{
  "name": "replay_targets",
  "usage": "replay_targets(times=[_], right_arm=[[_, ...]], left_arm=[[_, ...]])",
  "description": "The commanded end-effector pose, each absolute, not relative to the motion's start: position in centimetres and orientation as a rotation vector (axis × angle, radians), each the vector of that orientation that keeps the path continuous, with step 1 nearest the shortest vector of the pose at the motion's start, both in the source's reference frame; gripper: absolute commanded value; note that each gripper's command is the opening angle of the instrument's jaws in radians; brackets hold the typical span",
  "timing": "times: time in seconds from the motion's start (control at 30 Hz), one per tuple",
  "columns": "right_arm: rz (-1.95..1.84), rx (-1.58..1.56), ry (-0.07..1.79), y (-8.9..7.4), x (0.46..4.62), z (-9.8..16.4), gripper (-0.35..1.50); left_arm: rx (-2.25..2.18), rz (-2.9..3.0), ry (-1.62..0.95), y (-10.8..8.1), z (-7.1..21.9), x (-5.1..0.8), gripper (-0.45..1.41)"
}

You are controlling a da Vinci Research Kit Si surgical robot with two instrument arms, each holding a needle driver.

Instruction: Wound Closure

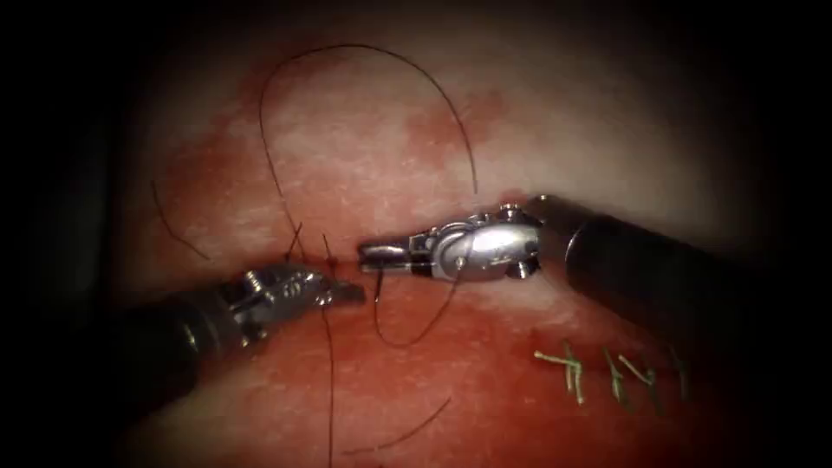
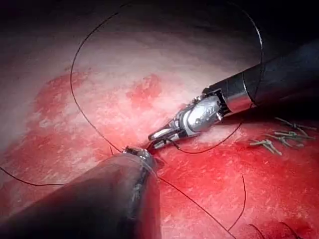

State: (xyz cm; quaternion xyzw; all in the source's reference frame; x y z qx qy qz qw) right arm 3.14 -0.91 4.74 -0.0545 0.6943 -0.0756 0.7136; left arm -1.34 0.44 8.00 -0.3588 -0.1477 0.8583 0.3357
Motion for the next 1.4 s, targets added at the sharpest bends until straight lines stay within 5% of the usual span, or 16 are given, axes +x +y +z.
replay_targets(times=[0.03,0.07,0.13,0.2,0.37,0.87,1.07,1.4], right_arm=[[-0.124,-0.089,1.526,-0.92,3.23,4.80,-0.35],[-0.124,-0.089,1.526,-0.92,3.23,4.80,-0.35],[0.090,-0.043,1.496,-0.93,3.25,4.79,1.03],[0.155,-0.034,1.463,-0.95,3.22,4.77,1.20],[0.266,0.003,1.442,-1.02,3.18,4.69,1.31],[0.120,-0.216,1.421,-0.92,3.15,4.63,1.23],[0.086,-0.224,1.470,-0.96,3.18,4.59,0.96],[-0.115,-0.373,1.525,-0.99,3.20,4.33,0.79]], left_arm=[[-0.937,2.242,-0.384,0.43,8.10,-1.39,-0.38],[-0.937,2.242,-0.384,0.43,8.10,-1.39,-0.38],[-0.939,2.245,-0.378,0.42,8.18,-1.39,-0.38],[-0.939,2.245,-0.376,0.42,8.19,-1.39,-0.38],[-0.937,2.244,-0.375,0.40,8.17,-1.40,-0.38],[-0.925,2.249,-0.376,0.35,8.13,-1.41,-0.38],[-0.921,2.251,-0.377,0.34,8.12,-1.41,-0.38],[-0.921,2.251,-0.377,0.34,8.12,-1.41,-0.38]])
